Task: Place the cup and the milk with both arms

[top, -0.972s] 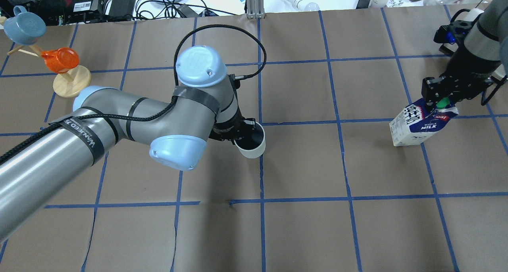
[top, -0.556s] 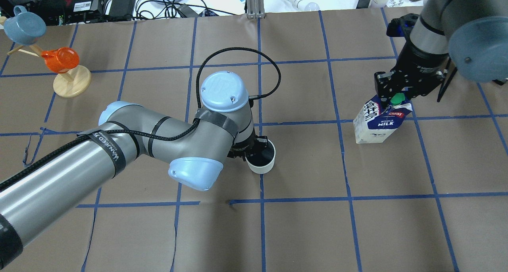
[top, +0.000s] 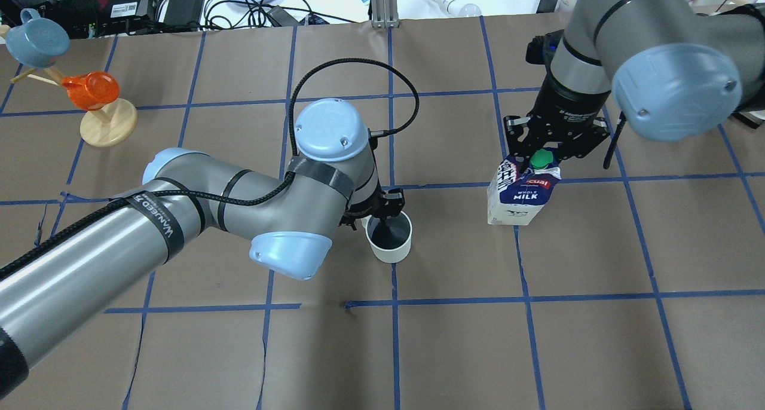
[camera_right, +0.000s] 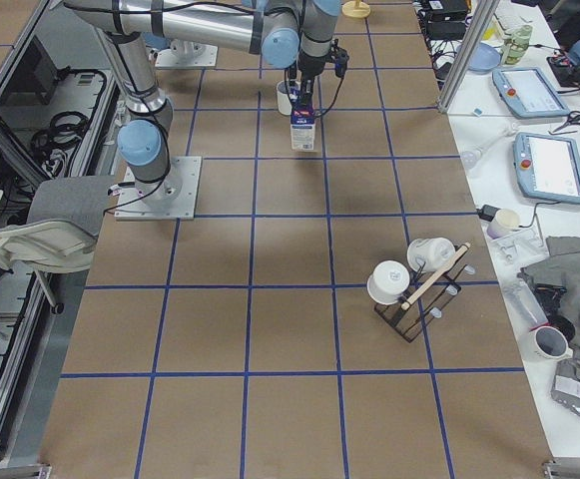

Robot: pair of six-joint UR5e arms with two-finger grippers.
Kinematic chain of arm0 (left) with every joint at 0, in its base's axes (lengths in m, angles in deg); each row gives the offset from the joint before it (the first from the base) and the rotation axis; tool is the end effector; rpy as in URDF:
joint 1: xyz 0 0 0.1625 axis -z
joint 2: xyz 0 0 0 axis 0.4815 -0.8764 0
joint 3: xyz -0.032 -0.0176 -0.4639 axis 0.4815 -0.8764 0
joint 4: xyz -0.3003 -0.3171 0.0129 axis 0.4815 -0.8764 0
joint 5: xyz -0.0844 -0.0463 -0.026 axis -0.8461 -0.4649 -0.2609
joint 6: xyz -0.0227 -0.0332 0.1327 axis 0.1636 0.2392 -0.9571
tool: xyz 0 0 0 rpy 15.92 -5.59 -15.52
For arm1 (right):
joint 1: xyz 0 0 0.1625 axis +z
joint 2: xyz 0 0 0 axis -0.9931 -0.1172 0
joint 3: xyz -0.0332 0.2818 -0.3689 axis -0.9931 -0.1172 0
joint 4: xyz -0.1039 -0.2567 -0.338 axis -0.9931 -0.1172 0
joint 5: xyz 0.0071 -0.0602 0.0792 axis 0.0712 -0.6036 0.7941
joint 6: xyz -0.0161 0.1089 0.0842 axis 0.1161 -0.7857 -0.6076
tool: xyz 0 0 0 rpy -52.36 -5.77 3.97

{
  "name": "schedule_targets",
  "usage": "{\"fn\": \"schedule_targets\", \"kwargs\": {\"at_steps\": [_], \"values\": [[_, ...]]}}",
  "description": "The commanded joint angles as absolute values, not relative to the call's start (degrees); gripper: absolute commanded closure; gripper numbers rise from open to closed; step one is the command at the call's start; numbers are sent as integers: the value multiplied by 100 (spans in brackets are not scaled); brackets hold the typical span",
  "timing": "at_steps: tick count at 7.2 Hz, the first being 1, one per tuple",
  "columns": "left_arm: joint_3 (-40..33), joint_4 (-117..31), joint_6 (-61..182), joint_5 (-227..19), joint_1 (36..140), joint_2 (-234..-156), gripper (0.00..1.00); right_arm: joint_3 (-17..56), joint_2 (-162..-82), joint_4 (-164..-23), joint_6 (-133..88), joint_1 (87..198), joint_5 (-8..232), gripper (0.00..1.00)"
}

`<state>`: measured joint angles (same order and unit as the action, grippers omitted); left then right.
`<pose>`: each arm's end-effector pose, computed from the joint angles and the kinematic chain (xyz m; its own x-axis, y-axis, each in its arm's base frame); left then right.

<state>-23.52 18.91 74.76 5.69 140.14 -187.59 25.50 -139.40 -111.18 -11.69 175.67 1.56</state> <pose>-0.3298 -0.4654 0.2582 -0.9893 -0.1362 0.0527 -0.1378 0.9900 -0.0289 0.1616 -0.5065 0.3920 -0.9976 0.0587 -0.0374 0.0532 0.9895 0.1345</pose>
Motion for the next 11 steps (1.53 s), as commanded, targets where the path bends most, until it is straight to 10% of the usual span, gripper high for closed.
{"fn": "schedule_targets", "kwargs": {"at_steps": [1, 7, 10, 11], "values": [[-2234, 1223, 6690, 664, 13203, -18343, 0, 2650, -13900, -11146, -1791, 18142, 210, 62], [-126, -1250, 4671, 463, 11756, -17522, 0, 2809, -13549, -11760, -2603, 18883, 491, 60], [-88, -918, 4275, 462, 11676, -17681, 0, 3010, -13540, -12023, -2567, 18883, 421, 2], [-141, -925, 4258, 488, 11703, -17673, 0, 2967, -13557, -12112, -2524, 18883, 421, 0]]}}
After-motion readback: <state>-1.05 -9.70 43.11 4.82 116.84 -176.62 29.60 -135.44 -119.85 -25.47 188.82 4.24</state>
